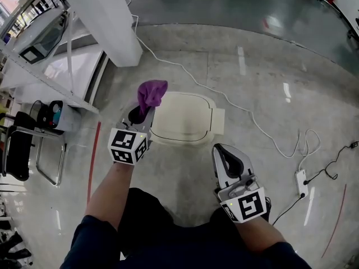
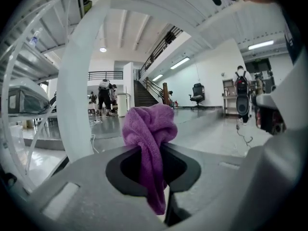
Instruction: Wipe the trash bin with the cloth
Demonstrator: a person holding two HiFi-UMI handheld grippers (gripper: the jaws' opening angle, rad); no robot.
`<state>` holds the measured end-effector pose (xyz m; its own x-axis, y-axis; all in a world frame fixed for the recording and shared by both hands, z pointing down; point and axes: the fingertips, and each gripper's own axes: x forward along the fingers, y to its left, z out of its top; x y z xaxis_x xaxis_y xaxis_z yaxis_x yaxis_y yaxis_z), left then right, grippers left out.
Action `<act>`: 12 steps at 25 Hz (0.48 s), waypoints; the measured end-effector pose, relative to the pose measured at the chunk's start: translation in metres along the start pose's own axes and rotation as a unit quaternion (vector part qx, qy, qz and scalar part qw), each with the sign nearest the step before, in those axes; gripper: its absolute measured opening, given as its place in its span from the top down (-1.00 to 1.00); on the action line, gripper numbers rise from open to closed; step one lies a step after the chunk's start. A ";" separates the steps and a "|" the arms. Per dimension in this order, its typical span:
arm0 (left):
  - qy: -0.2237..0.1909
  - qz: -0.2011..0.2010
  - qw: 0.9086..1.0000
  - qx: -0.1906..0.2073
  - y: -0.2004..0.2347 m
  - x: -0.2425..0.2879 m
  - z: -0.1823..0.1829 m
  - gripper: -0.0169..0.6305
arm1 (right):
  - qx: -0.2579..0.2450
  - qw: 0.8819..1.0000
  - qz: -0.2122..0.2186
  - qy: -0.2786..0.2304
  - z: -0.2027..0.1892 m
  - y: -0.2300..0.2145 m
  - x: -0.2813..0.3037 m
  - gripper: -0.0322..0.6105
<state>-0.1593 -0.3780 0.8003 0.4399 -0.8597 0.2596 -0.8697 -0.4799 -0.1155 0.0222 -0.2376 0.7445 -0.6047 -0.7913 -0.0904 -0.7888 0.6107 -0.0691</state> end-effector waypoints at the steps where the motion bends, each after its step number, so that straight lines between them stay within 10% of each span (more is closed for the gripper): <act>1: 0.015 -0.002 1.000 0.019 0.002 0.008 -0.008 0.78 | -0.003 1.000 0.001 -0.003 -0.002 0.001 -0.001 0.87; 12: 0.205 -0.050 0.961 0.178 -0.005 0.090 -0.071 0.78 | -0.017 1.000 -0.011 -0.018 -0.008 -0.005 -0.014 0.87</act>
<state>-0.1312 -0.4402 0.8925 0.3278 -0.7001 0.6343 -0.6645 -0.6481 -0.3720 0.0335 -0.2295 0.7544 -0.5832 -0.8027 -0.1245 -0.8055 0.5913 -0.0386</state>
